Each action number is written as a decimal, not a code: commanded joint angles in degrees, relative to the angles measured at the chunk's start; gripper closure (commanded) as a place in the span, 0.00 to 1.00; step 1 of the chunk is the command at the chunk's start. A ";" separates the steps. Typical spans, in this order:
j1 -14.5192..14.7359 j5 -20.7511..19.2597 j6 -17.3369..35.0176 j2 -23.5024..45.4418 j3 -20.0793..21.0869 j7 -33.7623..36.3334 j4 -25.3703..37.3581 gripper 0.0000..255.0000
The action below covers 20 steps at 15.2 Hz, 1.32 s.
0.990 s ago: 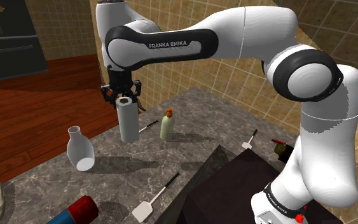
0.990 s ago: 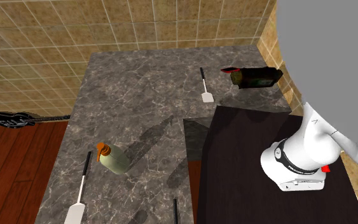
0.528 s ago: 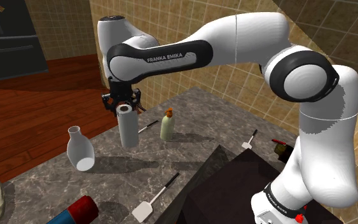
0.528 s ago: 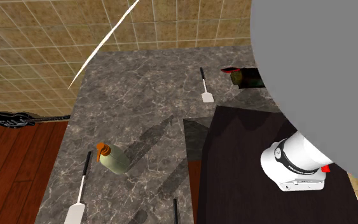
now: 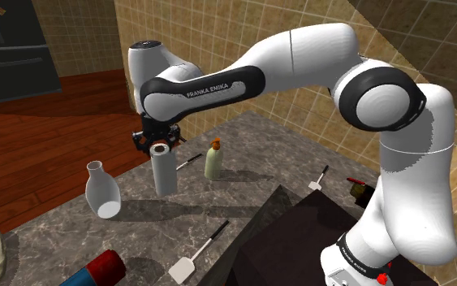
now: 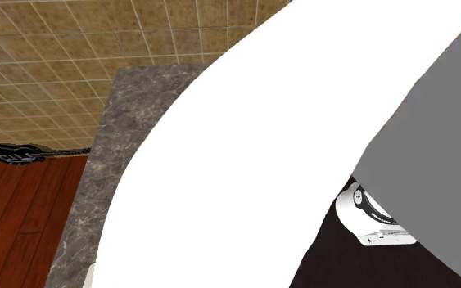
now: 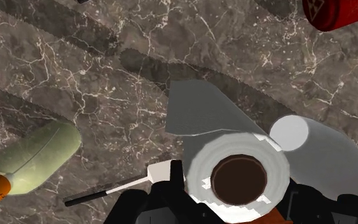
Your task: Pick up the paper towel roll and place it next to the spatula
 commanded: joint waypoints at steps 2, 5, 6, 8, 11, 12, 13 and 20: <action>0.04 -0.22 2.02 0.77 -0.09 0.30 -1.24 1.00; 0.06 -0.44 3.87 1.63 -0.20 0.54 -2.25 1.00; 0.07 -0.51 4.47 1.94 -0.23 0.63 -2.55 1.00; 0.09 -0.67 5.68 2.56 -0.31 0.80 -3.14 1.00; 0.14 -0.91 7.42 3.61 -0.45 1.05 -3.85 1.00; 0.16 -1.00 8.00 3.98 -0.49 1.14 -4.07 1.00; 0.18 -1.08 8.57 4.35 -0.54 1.23 -4.27 1.00; 0.37 -1.69 12.40 7.20 -0.92 1.83 -5.29 1.00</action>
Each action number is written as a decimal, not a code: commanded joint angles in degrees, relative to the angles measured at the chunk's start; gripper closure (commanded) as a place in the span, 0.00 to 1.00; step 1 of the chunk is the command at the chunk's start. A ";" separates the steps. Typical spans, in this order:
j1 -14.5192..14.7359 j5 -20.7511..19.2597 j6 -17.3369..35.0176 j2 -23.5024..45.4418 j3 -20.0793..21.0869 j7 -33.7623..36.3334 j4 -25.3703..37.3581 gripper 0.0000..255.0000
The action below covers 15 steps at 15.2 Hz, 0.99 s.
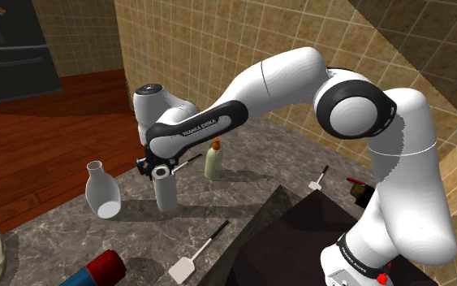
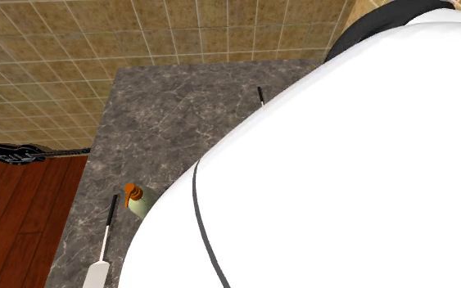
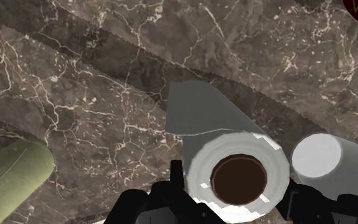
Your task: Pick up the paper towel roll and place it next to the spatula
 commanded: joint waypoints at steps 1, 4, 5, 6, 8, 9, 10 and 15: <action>0.07 -0.20 1.22 0.76 -0.11 0.22 -0.44 1.00; 0.13 -0.36 2.18 1.61 -0.23 0.38 -0.57 1.00; 0.13 -0.36 2.18 1.61 -0.23 0.38 -0.57 1.00; 0.13 -0.36 2.18 1.61 -0.23 0.38 -0.57 1.00; 0.13 -0.36 2.18 1.61 -0.23 0.38 -0.57 1.00; 0.13 -0.36 2.18 1.61 -0.23 0.38 -0.57 1.00; 0.13 -0.36 2.18 1.61 -0.23 0.38 -0.57 1.00; 0.13 -0.36 2.18 1.61 -0.23 0.38 -0.57 0.00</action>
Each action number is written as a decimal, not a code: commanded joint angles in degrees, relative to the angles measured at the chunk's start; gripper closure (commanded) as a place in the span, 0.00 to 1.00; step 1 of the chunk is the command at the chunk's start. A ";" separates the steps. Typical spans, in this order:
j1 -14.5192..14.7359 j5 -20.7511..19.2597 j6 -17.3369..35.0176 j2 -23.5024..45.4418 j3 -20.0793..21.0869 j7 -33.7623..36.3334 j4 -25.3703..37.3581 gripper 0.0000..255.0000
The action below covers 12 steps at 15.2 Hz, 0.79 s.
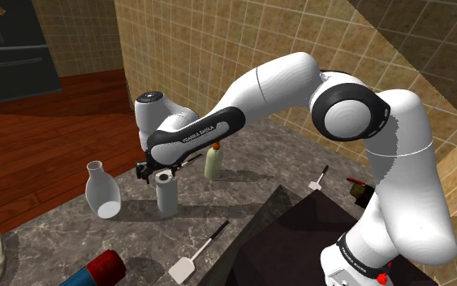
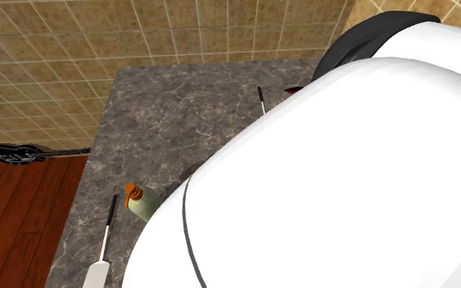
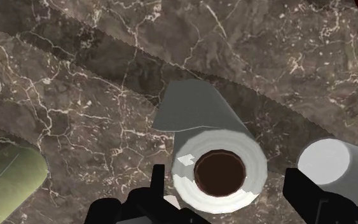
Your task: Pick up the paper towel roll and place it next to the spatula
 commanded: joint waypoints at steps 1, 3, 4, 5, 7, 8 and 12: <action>0.00 0.00 0.00 0.00 0.00 0.00 0.00 0.00; -0.01 0.42 -2.64 -2.20 0.33 -0.25 0.44 0.00; -0.01 0.63 -4.01 -3.22 0.48 -0.37 0.80 0.00; 0.00 0.79 -5.11 -3.99 0.59 -0.47 1.14 0.00; 0.00 0.79 -5.11 -3.99 0.59 -0.47 1.13 0.00; 0.00 0.79 -5.11 -3.99 0.59 -0.47 1.13 0.00; 0.00 0.79 -5.11 -3.99 0.59 -0.47 1.14 0.00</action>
